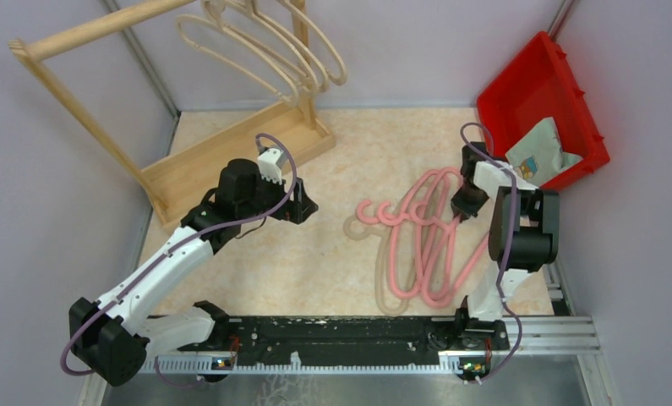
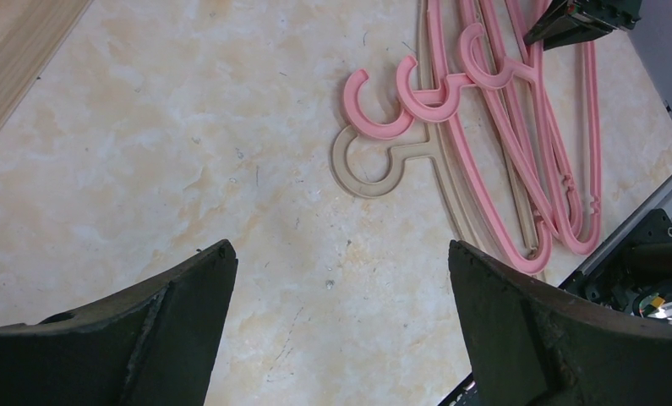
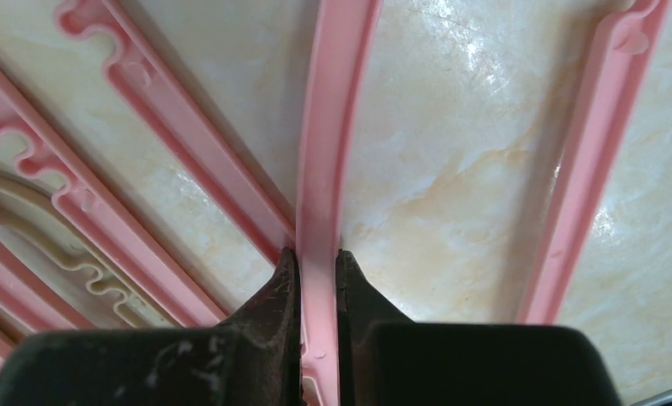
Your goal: Organize the hangers
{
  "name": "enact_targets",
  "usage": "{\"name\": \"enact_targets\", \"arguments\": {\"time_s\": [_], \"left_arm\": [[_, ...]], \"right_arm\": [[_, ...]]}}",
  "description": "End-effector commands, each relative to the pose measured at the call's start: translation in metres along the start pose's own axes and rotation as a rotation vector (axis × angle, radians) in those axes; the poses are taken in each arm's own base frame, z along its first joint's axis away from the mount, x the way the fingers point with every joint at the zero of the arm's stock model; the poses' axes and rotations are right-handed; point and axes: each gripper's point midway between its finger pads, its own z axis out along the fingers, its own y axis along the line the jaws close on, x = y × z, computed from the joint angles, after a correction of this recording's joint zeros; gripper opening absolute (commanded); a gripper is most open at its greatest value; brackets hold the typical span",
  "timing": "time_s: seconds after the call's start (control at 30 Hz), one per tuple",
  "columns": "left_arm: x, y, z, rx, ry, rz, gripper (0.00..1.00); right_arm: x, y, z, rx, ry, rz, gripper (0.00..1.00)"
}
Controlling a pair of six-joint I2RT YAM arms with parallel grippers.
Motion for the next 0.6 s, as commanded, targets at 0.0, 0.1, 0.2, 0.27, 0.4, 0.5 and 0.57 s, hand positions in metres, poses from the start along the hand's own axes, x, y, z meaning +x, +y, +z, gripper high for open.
{"name": "enact_targets", "arguments": {"time_s": [0.0, 0.1, 0.2, 0.27, 0.4, 0.5, 0.57], "left_arm": [[-0.008, -0.005, -0.006, 0.015, -0.022, 0.026, 1.00], [-0.010, -0.013, -0.006, 0.062, -0.022, 0.057, 1.00], [-0.015, -0.026, -0.005, 0.141, -0.032, 0.086, 1.00], [-0.017, -0.037, -0.003, 0.208, -0.035, 0.093, 1.00], [-0.023, -0.056, 0.001, 0.315, -0.048, 0.066, 1.00], [-0.028, -0.065, 0.001, 0.365, -0.077, 0.052, 1.00], [-0.029, -0.068, 0.002, 0.385, -0.092, 0.045, 1.00]], "right_arm": [[-0.001, 0.007, -0.027, -0.098, 0.006, 0.015, 0.00], [-0.001, 0.031, -0.079, -0.291, 0.021, 0.045, 0.00], [-0.006, 0.058, -0.127, -0.454, 0.001, 0.055, 0.00], [-0.012, 0.079, -0.154, -0.542, -0.025, 0.042, 0.00], [-0.007, 0.131, -0.189, -0.701, 0.000, -0.015, 0.00], [-0.006, 0.177, -0.206, -0.826, -0.018, -0.038, 0.00], [-0.002, 0.208, -0.207, -0.895, 0.009, -0.018, 0.00]]}}
